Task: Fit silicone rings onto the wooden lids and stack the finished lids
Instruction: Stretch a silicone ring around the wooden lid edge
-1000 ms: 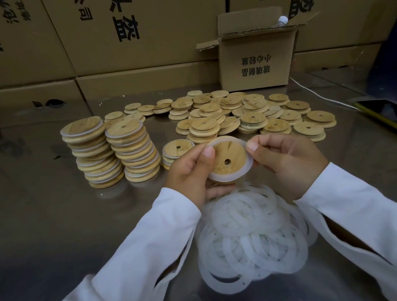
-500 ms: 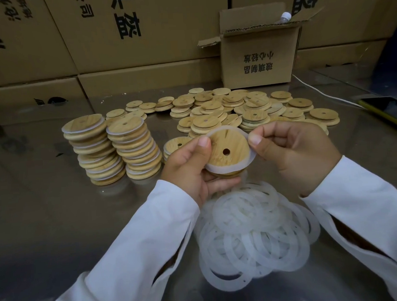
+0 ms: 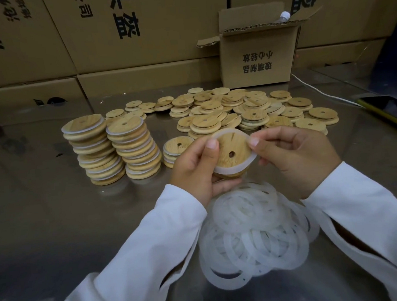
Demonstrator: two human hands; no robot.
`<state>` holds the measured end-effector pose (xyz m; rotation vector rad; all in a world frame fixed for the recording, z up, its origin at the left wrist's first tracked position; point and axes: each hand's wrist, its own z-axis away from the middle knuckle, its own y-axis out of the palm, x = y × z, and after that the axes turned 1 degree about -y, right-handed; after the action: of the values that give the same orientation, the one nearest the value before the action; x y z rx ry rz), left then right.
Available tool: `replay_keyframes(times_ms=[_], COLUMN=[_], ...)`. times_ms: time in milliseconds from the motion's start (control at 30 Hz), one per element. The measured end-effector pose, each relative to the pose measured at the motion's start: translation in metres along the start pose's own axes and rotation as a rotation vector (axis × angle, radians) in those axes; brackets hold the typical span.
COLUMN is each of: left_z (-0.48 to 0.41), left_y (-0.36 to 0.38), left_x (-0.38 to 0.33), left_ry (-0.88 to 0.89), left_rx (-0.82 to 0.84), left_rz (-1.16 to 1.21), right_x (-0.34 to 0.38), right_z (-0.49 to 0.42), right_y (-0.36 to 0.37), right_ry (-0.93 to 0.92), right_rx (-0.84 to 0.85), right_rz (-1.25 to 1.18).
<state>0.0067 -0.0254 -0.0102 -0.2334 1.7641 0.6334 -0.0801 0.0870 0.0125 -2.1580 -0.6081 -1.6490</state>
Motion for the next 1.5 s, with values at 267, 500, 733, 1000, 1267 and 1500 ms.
replay_keyframes(times_ms=[267, 500, 733, 1000, 1267, 1500], left_z=[-0.002, 0.002, 0.002, -0.001, 0.001, 0.0], left_y=[0.003, 0.006, -0.004, -0.006, -0.009, -0.01], left_x=[0.0, 0.004, 0.004, 0.006, 0.004, 0.002], left_ry=[0.014, 0.007, 0.216, 0.133, 0.215, 0.24], left_rx=[-0.089, -0.075, -0.043, -0.008, -0.016, 0.019], left_rz=[0.035, 0.061, -0.443, -0.542, -0.743, -0.699], right_x=[-0.005, -0.009, -0.016, -0.023, -0.013, -0.015], right_z=[0.007, 0.009, 0.003, -0.003, 0.009, 0.006], right_y=[0.012, 0.011, 0.006, 0.003, 0.009, 0.005], right_ry=[-0.006, -0.076, -0.059, 0.048, -0.263, -0.308], right_rx=[-0.125, -0.156, -0.183, -0.126, 0.02, -0.022], right_rz=[-0.02, 0.14, 0.236, 0.273, 0.394, 0.458])
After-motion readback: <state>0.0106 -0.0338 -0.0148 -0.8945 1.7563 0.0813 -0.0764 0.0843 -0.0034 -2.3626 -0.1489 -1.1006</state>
